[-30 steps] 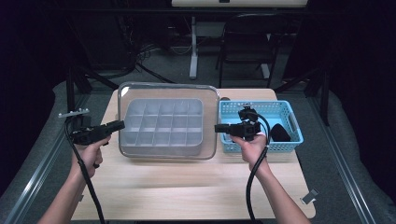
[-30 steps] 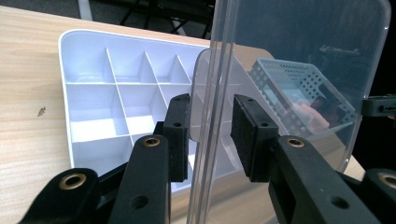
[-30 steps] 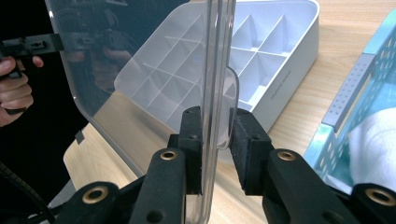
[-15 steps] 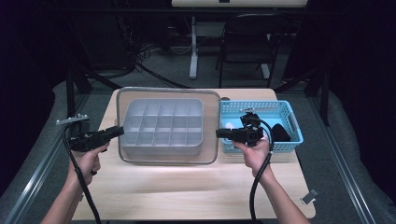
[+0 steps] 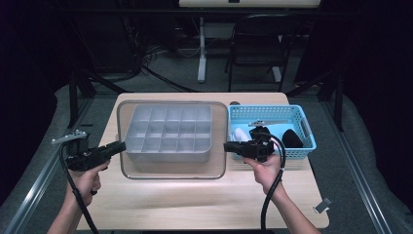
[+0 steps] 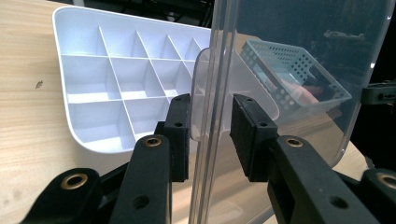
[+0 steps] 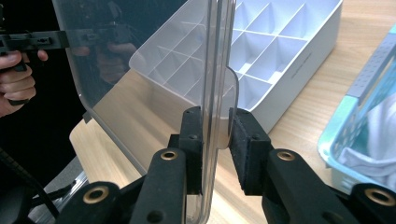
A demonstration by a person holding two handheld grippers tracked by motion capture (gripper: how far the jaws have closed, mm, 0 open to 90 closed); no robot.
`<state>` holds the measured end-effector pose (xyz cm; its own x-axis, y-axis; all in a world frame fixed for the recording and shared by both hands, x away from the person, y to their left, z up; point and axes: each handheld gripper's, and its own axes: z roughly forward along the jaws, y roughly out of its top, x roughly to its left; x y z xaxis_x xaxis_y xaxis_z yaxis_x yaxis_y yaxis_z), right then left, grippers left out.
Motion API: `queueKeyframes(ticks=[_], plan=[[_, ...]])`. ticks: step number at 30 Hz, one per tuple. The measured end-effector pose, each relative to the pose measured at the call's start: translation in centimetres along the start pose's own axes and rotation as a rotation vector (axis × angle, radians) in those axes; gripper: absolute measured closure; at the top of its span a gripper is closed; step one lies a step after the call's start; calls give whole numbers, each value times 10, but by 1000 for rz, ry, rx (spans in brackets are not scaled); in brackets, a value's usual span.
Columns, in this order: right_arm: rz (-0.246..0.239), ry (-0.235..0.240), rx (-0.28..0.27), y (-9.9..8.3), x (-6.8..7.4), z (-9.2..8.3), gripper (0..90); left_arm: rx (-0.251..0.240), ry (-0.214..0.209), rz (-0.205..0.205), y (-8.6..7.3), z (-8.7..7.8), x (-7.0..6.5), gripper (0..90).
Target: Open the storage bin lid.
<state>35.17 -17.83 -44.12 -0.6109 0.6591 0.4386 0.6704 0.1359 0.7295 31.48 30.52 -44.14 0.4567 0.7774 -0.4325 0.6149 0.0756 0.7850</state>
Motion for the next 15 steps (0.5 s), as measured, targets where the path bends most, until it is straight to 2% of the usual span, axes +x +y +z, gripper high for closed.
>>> queueKeyframes(ticks=[1,15], plan=[[0,0,0,0,0,0,753,9,1,11,0,-2,1,688],[-15,26,25,-4,13,10,752,1,20,6,-10,-21,5,688]])
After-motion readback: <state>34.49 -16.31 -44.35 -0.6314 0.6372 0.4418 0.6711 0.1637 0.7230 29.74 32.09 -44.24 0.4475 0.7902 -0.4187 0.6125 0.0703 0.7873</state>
